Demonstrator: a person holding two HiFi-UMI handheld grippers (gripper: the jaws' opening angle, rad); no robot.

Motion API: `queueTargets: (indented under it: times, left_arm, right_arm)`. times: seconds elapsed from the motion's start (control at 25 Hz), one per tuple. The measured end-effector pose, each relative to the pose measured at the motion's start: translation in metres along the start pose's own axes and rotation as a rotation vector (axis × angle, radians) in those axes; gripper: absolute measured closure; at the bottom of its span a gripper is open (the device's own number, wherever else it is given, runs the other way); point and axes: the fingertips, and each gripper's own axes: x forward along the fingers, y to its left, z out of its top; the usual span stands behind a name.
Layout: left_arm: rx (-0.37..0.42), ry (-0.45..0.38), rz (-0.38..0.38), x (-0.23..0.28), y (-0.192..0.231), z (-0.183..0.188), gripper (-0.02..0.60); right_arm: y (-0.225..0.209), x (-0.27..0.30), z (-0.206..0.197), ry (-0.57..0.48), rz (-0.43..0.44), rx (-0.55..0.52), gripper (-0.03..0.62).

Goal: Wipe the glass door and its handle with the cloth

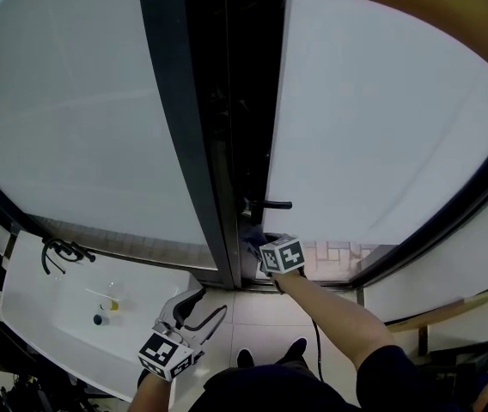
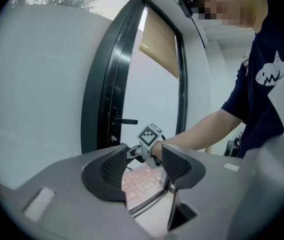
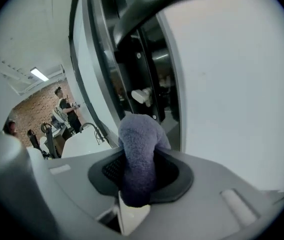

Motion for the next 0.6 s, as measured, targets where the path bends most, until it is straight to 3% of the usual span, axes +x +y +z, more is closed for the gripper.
queueTargets:
  times: [0.4,0.6]
  left_arm:
    - [0.025,-0.043,-0.083,0.028,-0.002,0.01,0.368]
    - [-0.009,-0.081,-0.137,0.057,-0.016,0.019,0.373]
  right_arm:
    - [0.011,-0.145,0.009,-0.298,-0.014,0.044,0.491]
    - [0.014,-0.225,0.009,-0.434,-0.036,0.052,0.49]
